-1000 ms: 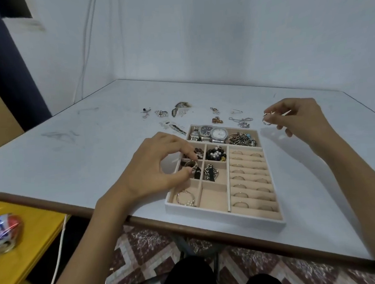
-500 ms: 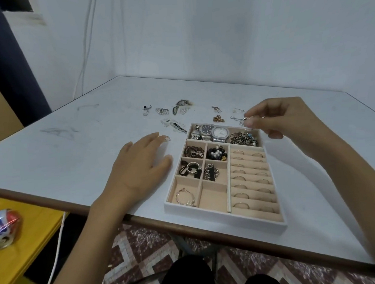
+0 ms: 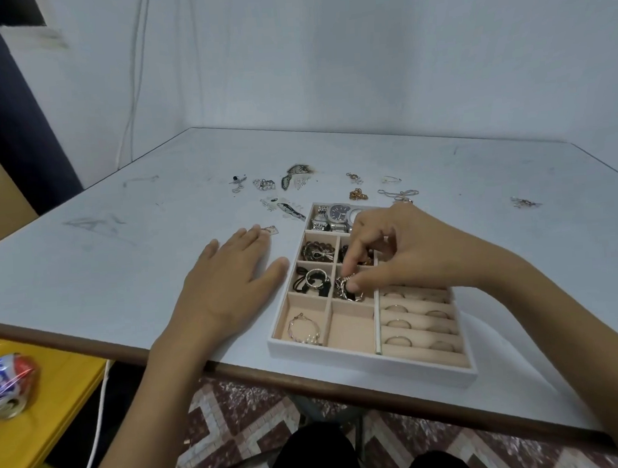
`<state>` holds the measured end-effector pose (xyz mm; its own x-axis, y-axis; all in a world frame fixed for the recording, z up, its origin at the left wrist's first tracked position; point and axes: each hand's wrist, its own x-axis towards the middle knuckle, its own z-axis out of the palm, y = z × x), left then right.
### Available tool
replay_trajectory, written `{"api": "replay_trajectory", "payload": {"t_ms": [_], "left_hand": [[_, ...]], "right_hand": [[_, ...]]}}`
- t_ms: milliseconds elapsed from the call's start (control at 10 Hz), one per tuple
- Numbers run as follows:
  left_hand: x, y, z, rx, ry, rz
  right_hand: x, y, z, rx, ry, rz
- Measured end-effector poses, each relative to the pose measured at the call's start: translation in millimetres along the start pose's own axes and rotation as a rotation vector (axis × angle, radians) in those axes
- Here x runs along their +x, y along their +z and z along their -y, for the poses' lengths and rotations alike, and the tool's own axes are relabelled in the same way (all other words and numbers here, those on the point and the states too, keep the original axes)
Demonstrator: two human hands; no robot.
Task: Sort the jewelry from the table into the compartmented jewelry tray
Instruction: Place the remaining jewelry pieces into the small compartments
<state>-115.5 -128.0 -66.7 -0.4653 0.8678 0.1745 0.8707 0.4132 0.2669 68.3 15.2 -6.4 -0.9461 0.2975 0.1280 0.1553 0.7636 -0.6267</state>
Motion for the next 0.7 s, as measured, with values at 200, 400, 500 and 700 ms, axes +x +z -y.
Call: {"api": "replay_trajectory", "payload": {"t_ms": [200,400,500,700], "left_hand": [[-1.7,-2.0,-0.2,-0.016,0.001,-0.018],[-0.8,-0.5,0.5,-0.015,-0.002,-0.019],[-0.6,-0.5,0.1,-0.021,-0.005,-0.015],[-0.4,-0.2,1.0,-0.012,-0.001,-0.018]], "right_hand": [[-0.7,-1.6,0.5,-0.010,-0.014,-0.007],[-0.7,0.5,-1.6,0.017,-0.031,0.042],[0.1,0.4,-4.9,-0.014,-0.032,0.040],[0.0,0.4,-5.7,-0.040,-0.032,0.046]]}}
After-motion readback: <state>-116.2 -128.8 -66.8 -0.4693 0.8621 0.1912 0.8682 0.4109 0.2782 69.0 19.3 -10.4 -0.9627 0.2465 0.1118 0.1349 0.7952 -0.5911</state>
